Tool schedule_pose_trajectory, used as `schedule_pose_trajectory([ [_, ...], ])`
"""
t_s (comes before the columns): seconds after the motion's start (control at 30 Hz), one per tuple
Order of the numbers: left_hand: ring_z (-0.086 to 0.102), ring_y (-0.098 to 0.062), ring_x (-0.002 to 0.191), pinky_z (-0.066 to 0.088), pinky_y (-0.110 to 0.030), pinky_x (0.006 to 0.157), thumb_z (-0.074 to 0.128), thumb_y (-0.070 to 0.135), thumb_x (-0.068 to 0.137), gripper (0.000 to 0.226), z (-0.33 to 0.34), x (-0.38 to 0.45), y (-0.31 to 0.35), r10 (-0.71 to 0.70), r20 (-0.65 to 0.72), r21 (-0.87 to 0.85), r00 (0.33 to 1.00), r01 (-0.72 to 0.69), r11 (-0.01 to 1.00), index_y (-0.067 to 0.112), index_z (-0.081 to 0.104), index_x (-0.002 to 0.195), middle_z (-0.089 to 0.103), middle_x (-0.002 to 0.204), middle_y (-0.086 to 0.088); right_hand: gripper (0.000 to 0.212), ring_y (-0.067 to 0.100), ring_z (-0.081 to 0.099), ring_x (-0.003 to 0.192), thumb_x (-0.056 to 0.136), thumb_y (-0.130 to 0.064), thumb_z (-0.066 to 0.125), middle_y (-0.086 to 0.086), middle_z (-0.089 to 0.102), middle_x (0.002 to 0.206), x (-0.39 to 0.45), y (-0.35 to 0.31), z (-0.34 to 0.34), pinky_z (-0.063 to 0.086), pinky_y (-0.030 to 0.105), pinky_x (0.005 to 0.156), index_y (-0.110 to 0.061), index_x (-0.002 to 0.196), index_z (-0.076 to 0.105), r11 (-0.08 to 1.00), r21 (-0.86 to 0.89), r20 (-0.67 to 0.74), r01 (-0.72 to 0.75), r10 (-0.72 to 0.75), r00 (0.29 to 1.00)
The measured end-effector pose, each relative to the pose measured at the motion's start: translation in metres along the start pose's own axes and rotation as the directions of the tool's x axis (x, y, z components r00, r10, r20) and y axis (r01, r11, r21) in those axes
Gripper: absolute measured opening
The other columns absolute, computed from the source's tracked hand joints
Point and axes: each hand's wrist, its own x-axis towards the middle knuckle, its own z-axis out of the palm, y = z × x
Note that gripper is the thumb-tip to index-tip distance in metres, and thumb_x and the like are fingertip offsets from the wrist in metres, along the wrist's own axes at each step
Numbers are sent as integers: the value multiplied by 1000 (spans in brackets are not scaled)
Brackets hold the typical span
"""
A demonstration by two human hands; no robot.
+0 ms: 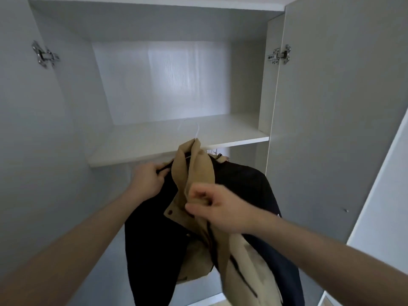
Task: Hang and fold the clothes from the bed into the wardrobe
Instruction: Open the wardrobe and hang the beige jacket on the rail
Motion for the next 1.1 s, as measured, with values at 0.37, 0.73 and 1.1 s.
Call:
schedule_pose_trajectory([
  [0.37, 62, 7, 70, 45, -24, 58, 60, 36, 97, 33, 18, -11, 13, 214, -69, -77, 974, -219, 973, 68, 61, 94, 64, 73, 38, 23, 10, 45, 70, 98, -34, 63, -6, 50, 79, -22, 39, 46, 46, 34, 67, -21, 85, 49, 987, -160, -96, -24, 9, 995],
  [0.73, 60, 0, 76, 38, -22, 57, 59, 42, 98, 15, 10, -22, -27, 167, -71, 0, 983, -168, 986, 45, 72, 105, 65, 81, 30, 28, -2, 62, 98, 85, -44, 76, -31, 62, 107, -35, 72, -56, 51, 17, 84, -44, 111, 64, 878, -379, -461, -293, 95, 882],
  [1.1, 62, 0, 83, 54, -39, 73, 51, 52, 93, 22, 10, -12, -30, 169, -14, -81, 986, -169, 982, 40, 70, 95, 68, 86, 22, 27, 4, 62, 73, 106, -34, 49, -16, 66, 75, -32, 112, -70, 47, 28, 68, -42, 84, 61, 845, -392, -302, -364, 256, 918],
])
